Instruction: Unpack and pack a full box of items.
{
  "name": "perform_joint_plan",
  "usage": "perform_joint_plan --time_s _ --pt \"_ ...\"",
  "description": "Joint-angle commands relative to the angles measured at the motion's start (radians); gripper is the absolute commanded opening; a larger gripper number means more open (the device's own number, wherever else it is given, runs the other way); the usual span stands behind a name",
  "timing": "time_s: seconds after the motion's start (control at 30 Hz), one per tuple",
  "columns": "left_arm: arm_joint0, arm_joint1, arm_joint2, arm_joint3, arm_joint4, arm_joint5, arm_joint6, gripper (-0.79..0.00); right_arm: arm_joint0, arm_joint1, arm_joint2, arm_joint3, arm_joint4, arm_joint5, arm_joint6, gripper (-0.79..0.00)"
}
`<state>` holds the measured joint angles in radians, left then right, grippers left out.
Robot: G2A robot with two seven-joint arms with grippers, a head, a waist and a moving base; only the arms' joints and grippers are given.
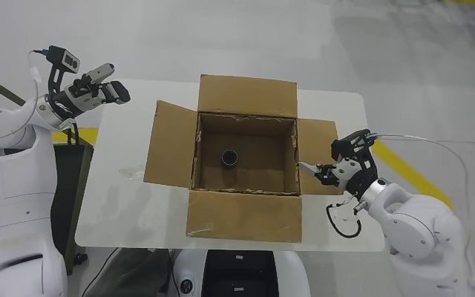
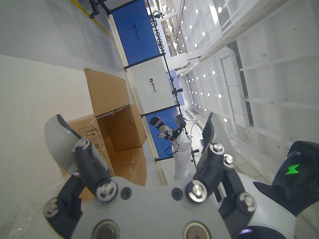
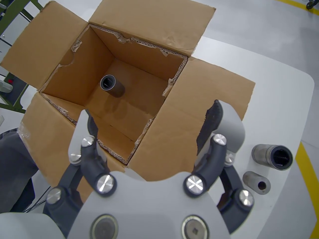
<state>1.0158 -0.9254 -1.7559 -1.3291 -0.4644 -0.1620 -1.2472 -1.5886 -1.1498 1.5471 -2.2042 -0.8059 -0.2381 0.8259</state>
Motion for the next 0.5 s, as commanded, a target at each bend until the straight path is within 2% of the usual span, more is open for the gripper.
perform_joint_plan --time_s 0.0,0.1,0.23,0.47 --pt "0.000 0.000 0.000 0.000 0.000 0.000 0.000 0.000 0.030 0.002 -0.017 0.017 0.014 -0.022 0.030 0.000" --pt "0.000 0.000 0.000 0.000 0.000 0.000 0.000 0.000 0.126 0.004 -0.095 0.066 0.018 -0.053 0.131 0.000" --pt "0.000 0.000 0.000 0.000 0.000 0.000 0.000 0.000 0.305 -0.005 -0.245 0.153 0.044 -0.069 0.237 0.000" --pt "0.000 0.000 0.000 0.000 0.000 0.000 0.000 0.000 0.537 -0.037 -0.484 0.289 0.016 -0.085 0.256 0.000"
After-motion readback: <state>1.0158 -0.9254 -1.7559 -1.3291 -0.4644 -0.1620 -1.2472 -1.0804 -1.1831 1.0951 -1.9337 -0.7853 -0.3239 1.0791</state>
